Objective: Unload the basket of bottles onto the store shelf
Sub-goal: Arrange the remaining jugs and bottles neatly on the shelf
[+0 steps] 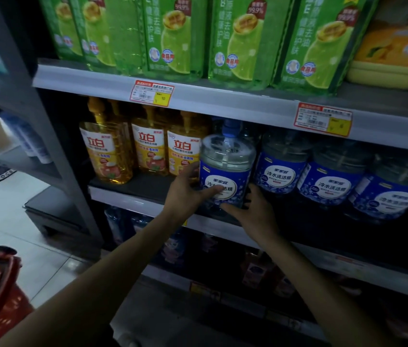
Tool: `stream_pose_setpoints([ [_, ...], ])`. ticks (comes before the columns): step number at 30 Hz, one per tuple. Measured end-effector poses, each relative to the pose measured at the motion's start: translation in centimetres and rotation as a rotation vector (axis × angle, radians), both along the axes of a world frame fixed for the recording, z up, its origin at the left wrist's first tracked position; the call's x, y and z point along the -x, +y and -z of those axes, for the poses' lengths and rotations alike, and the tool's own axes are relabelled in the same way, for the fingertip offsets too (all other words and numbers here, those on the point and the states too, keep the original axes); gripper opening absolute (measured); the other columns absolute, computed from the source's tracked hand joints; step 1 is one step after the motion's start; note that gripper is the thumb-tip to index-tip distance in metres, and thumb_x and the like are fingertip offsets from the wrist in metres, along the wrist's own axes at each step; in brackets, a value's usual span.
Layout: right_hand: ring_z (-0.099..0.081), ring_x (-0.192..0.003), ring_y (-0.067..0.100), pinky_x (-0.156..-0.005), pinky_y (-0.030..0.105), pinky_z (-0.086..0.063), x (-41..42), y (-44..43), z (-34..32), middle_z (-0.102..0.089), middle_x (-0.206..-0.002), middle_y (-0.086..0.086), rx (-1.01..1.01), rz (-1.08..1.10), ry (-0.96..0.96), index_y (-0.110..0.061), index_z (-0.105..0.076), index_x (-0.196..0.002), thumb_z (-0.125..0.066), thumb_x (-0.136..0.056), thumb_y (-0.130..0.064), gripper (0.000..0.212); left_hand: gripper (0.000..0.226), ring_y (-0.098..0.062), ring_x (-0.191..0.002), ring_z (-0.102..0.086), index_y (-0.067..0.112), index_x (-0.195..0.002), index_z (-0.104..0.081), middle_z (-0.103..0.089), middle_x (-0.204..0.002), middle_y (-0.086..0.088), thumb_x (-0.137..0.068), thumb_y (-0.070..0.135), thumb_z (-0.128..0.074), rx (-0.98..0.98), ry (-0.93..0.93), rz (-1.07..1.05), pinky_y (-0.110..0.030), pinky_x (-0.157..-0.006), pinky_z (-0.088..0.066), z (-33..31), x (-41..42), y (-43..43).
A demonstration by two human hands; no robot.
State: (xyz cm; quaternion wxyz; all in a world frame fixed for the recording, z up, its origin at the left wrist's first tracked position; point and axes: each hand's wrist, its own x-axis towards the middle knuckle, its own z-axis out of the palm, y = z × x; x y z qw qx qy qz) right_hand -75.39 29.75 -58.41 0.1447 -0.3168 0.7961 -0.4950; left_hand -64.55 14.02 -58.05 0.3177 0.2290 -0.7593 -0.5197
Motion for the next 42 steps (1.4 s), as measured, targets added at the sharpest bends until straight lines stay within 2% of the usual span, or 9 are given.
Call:
stream_pose_setpoints([
  [5,-0.065,-0.116,0.021,-0.095,0.048,-0.057,0.2,-0.3,0.4,-0.065,-0.132,0.002,0.021,0.089,0.015,-0.021,-0.048,-0.141,-0.086,-0.08,-0.037,0.074,0.067,0.005,-0.105,-0.067,0.029,-0.134,-0.058,-0.07,-0.118,0.013,-0.076,0.028,-0.091,0.0,0.037,-0.006,-0.025,-0.083,-0.062,0.0,0.5,1.2],
  [13,-0.065,-0.118,0.022,-0.094,0.041,-0.056,0.3,0.2,-0.6,-0.065,-0.134,0.003,-0.066,0.084,0.059,-0.018,-0.048,-0.141,-0.085,-0.083,-0.032,0.07,0.06,0.012,-0.102,-0.064,0.032,-0.131,-0.057,-0.067,-0.113,0.021,-0.08,0.027,-0.089,0.019,0.035,-0.003,-0.017,-0.079,-0.059,0.1,0.6,1.7],
  [17,-0.068,-0.107,0.026,-0.083,0.038,-0.057,-0.4,1.2,-1.8,-0.07,-0.121,0.004,-0.252,0.139,0.187,-0.016,-0.055,-0.126,-0.081,-0.084,-0.037,0.054,0.059,-0.001,-0.115,-0.064,0.025,-0.138,-0.057,-0.068,-0.13,0.01,-0.086,0.032,-0.084,0.034,-0.005,0.009,-0.027,-0.093,-0.06,0.4,-0.6,1.2],
  [20,-0.069,-0.098,0.026,-0.078,0.039,-0.058,-1.8,1.9,-2.9,-0.07,-0.11,0.003,-0.27,0.175,0.243,-0.016,-0.054,-0.118,-0.078,-0.087,-0.041,0.046,0.058,-0.004,-0.114,-0.061,0.024,-0.143,-0.054,-0.066,-0.128,0.009,-0.091,0.034,-0.079,0.006,-0.052,-0.039,-0.018,-0.087,-0.055,0.5,-3.1,0.7],
  [24,-0.069,-0.103,0.023,-0.078,0.035,-0.056,-5.0,0.8,-4.0,-0.069,-0.118,0.002,-0.202,0.09,0.323,-0.017,-0.056,-0.125,-0.077,-0.089,-0.04,0.048,0.06,-0.015,-0.123,-0.06,0.033,-0.146,-0.05,-0.06,-0.139,0.003,-0.092,0.051,-0.069,0.24,-0.209,-0.134,-0.041,-0.097,-0.055,1.3,-7.2,-1.1],
  [29,-0.058,-0.124,0.028,-0.093,0.044,-0.056,-8.2,-2.0,-3.0,-0.059,-0.138,0.005,-0.242,-0.128,0.435,-0.021,-0.051,-0.137,-0.075,-0.089,-0.045,0.058,0.064,-0.025,-0.13,-0.053,0.031,-0.152,-0.043,-0.054,-0.143,-0.003,-0.095,0.051,-0.065,0.601,-0.438,-0.221,-0.04,-0.094,-0.051,1.1,-10.8,-3.2],
  [33,-0.051,-0.129,0.021,-0.094,0.03,-0.045,-9.5,-4.8,-2.4,-0.051,-0.142,0.0,-0.237,-0.252,0.48,-0.024,-0.048,-0.143,-0.076,-0.09,-0.039,0.062,0.067,-0.029,-0.133,-0.051,0.026,-0.153,-0.042,-0.051,-0.148,-0.004,-0.094,0.05,-0.064,0.666,-0.492,-0.295,-0.045,-0.097,-0.052,1.2,-12.7,-5.2],
  [37,-0.042,-0.142,0.025,-0.11,0.039,-0.043,-10.1,-8.9,-1.2,-0.04,-0.157,0.002,-0.245,-0.319,0.44,-0.022,-0.041,-0.153,-0.072,-0.093,-0.035,0.069,0.07,-0.031,-0.133,-0.05,0.026,-0.155,-0.036,-0.047,-0.151,-0.005,-0.095,0.05,-0.064,0.588,-0.515,-0.377,-0.046,-0.092,-0.054,1.6,-14.2,-8.0],
  [42,-0.031,-0.151,0.02,-0.121,0.043,-0.034,-10.9,-14.6,0.0,-0.032,-0.165,-0.001,-0.123,-0.358,0.221,-0.024,-0.036,-0.158,-0.071,-0.095,-0.025,0.072,0.082,-0.028,-0.122,-0.061,0.034,-0.16,-0.025,-0.046,-0.151,-0.007,-0.092,0.057,-0.064,0.289,-0.381,-0.473,-0.047,-0.095,-0.053,1.7,-14.9,-11.2],
])
